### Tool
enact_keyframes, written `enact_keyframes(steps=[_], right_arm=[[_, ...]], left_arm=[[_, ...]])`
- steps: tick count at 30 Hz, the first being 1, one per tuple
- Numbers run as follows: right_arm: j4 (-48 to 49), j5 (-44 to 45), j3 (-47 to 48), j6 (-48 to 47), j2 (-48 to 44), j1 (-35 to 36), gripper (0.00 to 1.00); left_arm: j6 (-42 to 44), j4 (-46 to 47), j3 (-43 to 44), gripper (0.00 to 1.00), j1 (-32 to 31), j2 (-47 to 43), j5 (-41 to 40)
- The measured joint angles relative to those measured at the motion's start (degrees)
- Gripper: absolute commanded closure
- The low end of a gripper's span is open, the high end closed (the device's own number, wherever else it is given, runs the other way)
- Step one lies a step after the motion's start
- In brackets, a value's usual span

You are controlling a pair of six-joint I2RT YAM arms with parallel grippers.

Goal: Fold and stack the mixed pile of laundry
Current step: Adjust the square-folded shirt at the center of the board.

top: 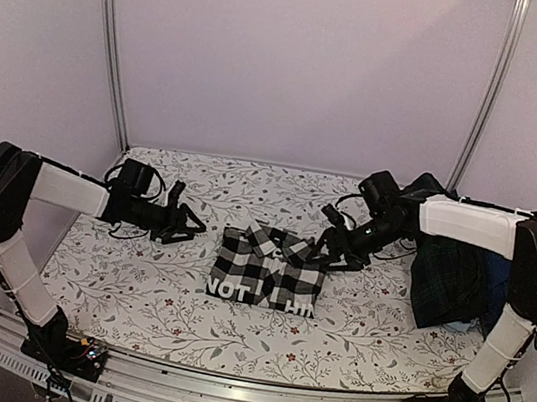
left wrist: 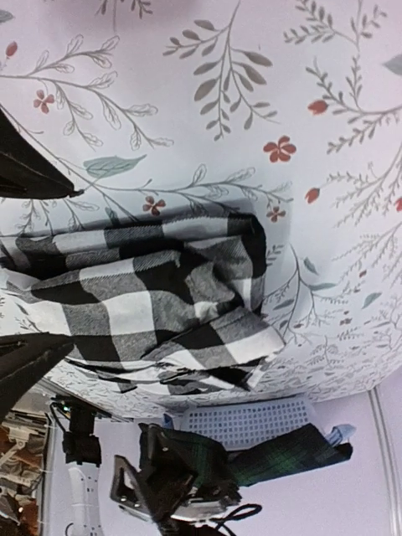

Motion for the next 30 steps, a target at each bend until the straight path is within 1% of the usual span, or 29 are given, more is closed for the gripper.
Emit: enact_keyframes(steps=[2, 4, 8, 10, 13, 15, 16, 17, 18, 19, 20, 23, 26, 27, 28, 29, 30], right_arm=[[1.09, 0.07, -5.46, 1.68, -5.22, -2.64, 0.38], [2.25, 0.07, -9.42, 3.15, -8.02, -4.28, 0.39], [4.57, -0.81, -14.12, 5.35, -7.17, -3.93, 0.41], [5.51, -1.44, -15.04, 5.79, -5.53, -3.69, 0.41], [7.45, -2.82, -15.3, 6.12, -2.36, -3.65, 0.41], [9.2, -4.5, -15.3, 6.14, -0.17, -3.65, 0.43], [9.75, -5.29, -15.3, 6.14, 0.72, -3.65, 0.5], [10.51, -6.43, -15.28, 6.12, 1.88, -3.65, 0.61], [11.06, -7.41, -15.19, 6.01, 2.95, -3.65, 0.79], [11.19, -8.26, -14.95, 5.79, 4.07, -3.65, 0.96], [11.04, -8.79, -14.56, 5.35, 5.2, -3.65, 1.0], [9.22, -9.11, -13.14, 3.96, 7.48, -3.65, 1.0], [6.99, -8.81, -12.76, 2.75, 7.34, -3.65, 1.0], [6.36, -8.44, -12.68, 2.43, 7.02, -3.65, 0.95], [5.62, -8.13, -12.59, 2.08, 6.54, -3.65, 0.8], [4.81, -7.98, -12.35, 1.68, 6.05, -3.65, 0.65], [3.43, -7.43, -11.58, 1.33, 5.53, -3.65, 0.58]], left_arm=[[1.31, -0.24, 0.04, 0.45, -0.57, -1.51, 0.5], [2.45, -1.25, 0.59, 0.45, -1.68, -1.38, 0.52], [4.04, -4.59, 3.54, 0.48, -5.44, 2.43, 0.17], [4.42, -5.55, 4.96, 0.53, -7.37, 4.63, 0.0], [4.83, -6.49, 6.27, 0.63, -9.7, 7.41, -0.09], [5.09, -6.84, 6.75, 0.76, -10.58, 8.94, -0.04], [5.14, -6.91, 6.8, 0.83, -10.8, 9.53, 0.0], [5.14, -7.15, 6.8, 0.9, -10.91, 9.9, -0.02], [5.05, -7.34, 6.75, 0.99, -10.91, 10.16, -0.07], [5.44, -7.48, 6.64, 1.0, -10.88, 10.34, -0.09], [5.4, -7.43, 6.38, 1.0, -10.88, 10.38, -0.04], [5.18, -7.1, 5.27, 1.0, -10.62, 10.36, -0.17], [5.42, -7.15, 3.65, 1.0, -10.32, 10.36, -0.11], [5.64, -7.19, 3.23, 0.97, -10.23, 10.34, -0.09], [5.9, -7.28, 3.06, 0.86, -10.21, 10.32, -0.04], [6.32, -7.32, 3.04, 0.72, -10.19, 10.23, -0.04], [6.58, -7.41, 3.04, 0.64, -10.19, 9.99, 0.04]])
